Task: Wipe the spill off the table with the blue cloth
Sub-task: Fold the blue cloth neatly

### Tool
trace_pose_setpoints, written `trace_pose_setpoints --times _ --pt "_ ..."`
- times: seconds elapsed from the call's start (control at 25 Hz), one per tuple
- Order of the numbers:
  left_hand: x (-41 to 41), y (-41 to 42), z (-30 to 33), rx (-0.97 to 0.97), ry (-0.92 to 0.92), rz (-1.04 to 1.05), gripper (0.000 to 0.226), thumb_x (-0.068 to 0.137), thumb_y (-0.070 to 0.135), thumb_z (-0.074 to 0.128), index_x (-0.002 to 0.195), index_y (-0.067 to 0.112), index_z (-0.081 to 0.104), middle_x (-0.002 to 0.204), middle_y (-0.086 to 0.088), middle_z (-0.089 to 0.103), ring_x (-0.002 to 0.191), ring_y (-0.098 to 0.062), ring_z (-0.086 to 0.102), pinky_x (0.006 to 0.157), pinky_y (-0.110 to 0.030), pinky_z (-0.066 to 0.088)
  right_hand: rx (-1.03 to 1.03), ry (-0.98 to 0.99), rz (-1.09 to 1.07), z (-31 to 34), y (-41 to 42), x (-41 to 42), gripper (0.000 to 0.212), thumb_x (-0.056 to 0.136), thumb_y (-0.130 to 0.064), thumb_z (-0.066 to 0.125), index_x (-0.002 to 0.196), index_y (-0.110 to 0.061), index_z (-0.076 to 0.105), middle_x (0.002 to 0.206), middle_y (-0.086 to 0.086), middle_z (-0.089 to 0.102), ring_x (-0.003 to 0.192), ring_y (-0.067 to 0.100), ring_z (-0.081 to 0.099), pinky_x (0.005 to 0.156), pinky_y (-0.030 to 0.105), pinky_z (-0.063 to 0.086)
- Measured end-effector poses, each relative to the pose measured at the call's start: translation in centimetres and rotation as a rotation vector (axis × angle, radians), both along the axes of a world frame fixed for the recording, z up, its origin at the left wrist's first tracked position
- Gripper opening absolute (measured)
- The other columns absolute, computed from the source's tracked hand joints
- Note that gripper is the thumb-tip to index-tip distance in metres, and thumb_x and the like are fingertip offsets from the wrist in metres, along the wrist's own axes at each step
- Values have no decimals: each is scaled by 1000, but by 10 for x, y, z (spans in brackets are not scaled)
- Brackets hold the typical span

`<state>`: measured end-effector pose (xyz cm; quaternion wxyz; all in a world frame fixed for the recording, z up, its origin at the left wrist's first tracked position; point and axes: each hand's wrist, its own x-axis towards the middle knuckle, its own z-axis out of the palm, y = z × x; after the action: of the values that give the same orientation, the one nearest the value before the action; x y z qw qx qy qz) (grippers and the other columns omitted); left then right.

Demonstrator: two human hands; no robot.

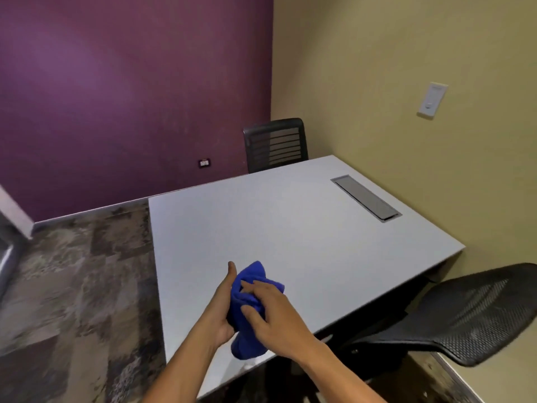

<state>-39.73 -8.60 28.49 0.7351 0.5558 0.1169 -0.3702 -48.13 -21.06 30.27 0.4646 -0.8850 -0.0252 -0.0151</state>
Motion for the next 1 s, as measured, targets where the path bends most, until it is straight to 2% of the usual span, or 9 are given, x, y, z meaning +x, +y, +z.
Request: trace_pose_setpoints --times 0.12,0.24,0.32,0.4,0.48,0.56,0.72,0.84,1.0 --pt "6 20 10 -68 36 -37 89 73 80 63 122 6 71 127 -23 67 120 -36 63 102 -47 52 -249 -60 293 -1 0 2 53 96 -47 52 147 -34 46 166 -17 25 156 7 0 122 32 7" --pt "20 40 25 -5 -77 -133 69 78 54 79 122 1 69 122 -26 66 112 -37 65 102 -49 51 -264 -104 466 -1 4 10 64 96 -59 54 153 -38 36 170 -16 11 155 6 -16 121 31 -6" --pt "28 47 35 21 -135 -100 55 77 38 84 115 1 72 109 -25 70 96 -34 70 86 -45 58 -45 -155 411 1 1 20 47 96 -54 58 140 -36 57 162 -19 35 155 1 4 123 23 5" --pt "38 51 40 -7 -123 -8 51 85 33 75 121 -2 67 113 -27 70 98 -36 70 89 -47 57 172 -267 192 -2 -7 28 24 95 -40 63 115 -31 74 138 -21 62 143 -2 40 117 24 32" --pt "44 54 47 -64 -101 37 54 92 36 67 132 1 60 127 -28 64 113 -39 65 103 -51 48 298 -295 -110 -17 -16 36 14 96 -33 65 107 -34 73 119 -21 70 123 3 59 102 29 47" --pt "47 57 57 -174 -91 53 57 92 44 67 135 7 57 131 -23 64 118 -37 62 102 -50 48 436 -99 -333 -24 -25 42 21 95 -43 66 116 -43 63 126 -21 65 120 5 60 92 24 49" --pt "53 65 72 -321 -141 55 61 91 59 61 130 12 65 127 -13 68 117 -34 64 97 -48 51 1004 464 -81 -22 -39 62 73 80 -83 57 131 -32 66 133 -3 68 118 19 67 90 37 56" --pt "62 71 70 -236 -173 134 61 91 60 57 131 14 65 129 -16 67 119 -38 63 92 -50 54 1162 479 73 -17 -38 68 62 96 -65 56 135 -19 65 139 13 64 125 35 62 106 54 49" --pt "69 87 47 -18 -241 186 42 93 34 65 127 10 63 121 -20 71 110 -36 69 80 -45 60 1008 421 -3 -13 -39 75 45 94 -40 72 128 -12 67 125 15 72 110 35 71 78 40 58"
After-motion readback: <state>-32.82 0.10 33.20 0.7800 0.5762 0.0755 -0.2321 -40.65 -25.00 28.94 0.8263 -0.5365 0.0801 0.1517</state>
